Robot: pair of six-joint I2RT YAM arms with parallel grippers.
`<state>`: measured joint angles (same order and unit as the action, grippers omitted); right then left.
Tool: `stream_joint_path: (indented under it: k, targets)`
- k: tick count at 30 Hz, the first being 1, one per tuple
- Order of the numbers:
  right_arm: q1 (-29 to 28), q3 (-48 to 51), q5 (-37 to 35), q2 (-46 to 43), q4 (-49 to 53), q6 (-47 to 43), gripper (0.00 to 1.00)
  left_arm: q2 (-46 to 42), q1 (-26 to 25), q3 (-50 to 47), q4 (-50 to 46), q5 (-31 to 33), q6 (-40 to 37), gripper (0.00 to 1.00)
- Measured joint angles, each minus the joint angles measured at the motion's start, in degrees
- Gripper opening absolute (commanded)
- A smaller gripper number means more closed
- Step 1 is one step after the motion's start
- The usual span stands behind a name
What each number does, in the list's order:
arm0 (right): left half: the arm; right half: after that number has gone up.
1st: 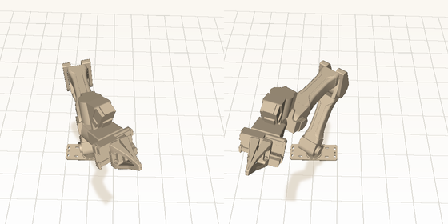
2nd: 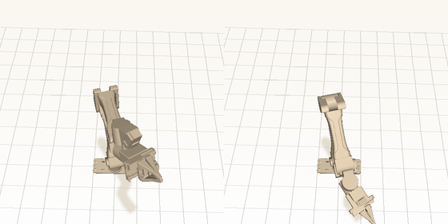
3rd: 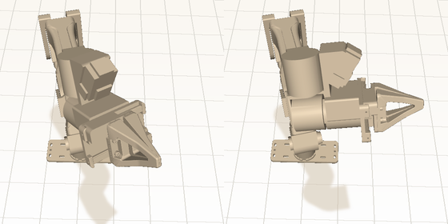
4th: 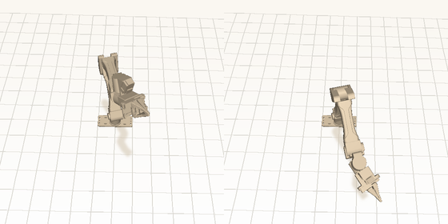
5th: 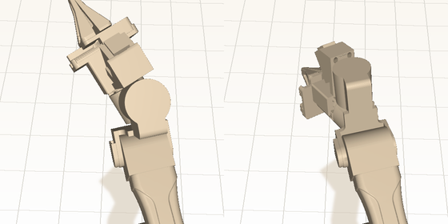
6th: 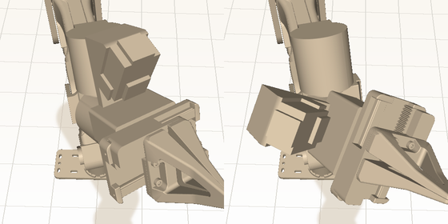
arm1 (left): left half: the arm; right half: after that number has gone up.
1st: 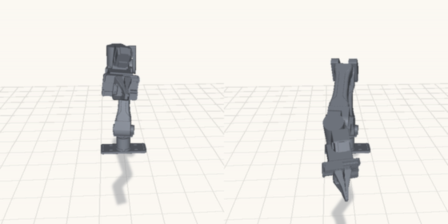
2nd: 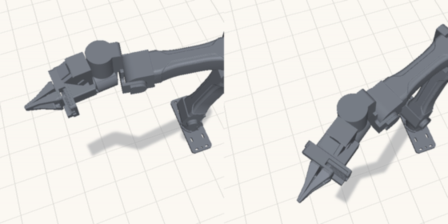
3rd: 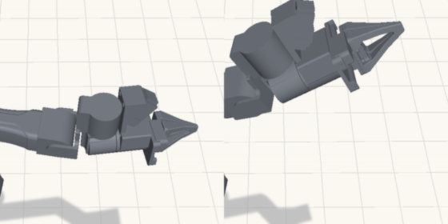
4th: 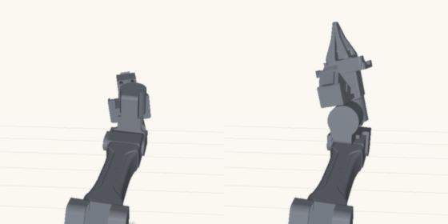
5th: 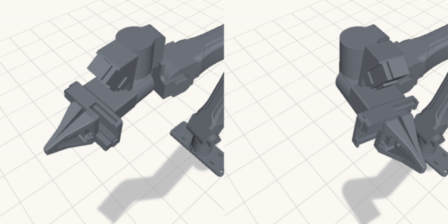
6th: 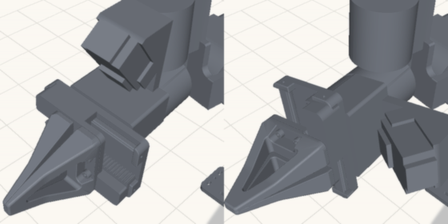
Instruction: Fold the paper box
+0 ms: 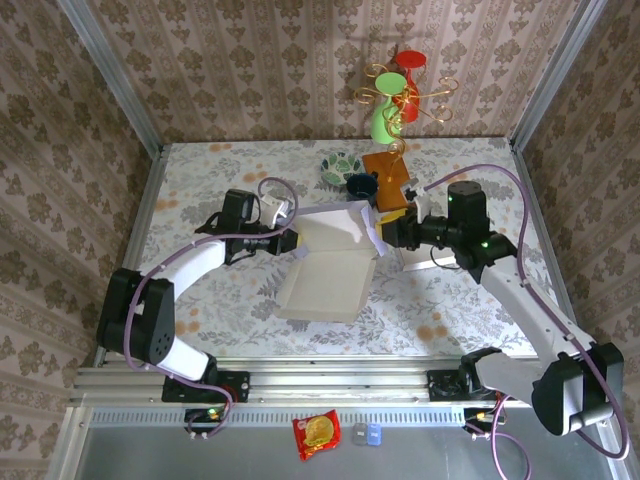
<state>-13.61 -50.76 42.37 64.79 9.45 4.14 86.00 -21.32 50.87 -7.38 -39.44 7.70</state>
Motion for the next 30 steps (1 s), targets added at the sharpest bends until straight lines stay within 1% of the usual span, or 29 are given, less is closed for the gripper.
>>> stream_joint_path:
  k: [6, 14, 23, 30]
  targets:
    - [-2.5, -2.2, -0.6, 1.5, 1.4, -2.0, 0.35, 0.3, 0.0, 0.0, -0.2, 0.0, 0.0, 0.00]
    - [-4.6, -2.9, -5.0, 1.8, 3.0, -4.4, 0.33, 0.3, 0.0, 0.3, -0.3, 0.0, 0.0, 0.00]
    - [-7.2, -5.0, -11.0, 2.6, 4.8, -7.3, 0.32, 0.8, -0.5, 1.4, -0.7, 0.2, 0.0, 0.00]
    - [-9.9, -7.0, -17.2, 4.2, 6.5, -9.6, 0.32, 0.8, -0.5, 1.5, -0.9, 0.9, 0.0, 0.00]
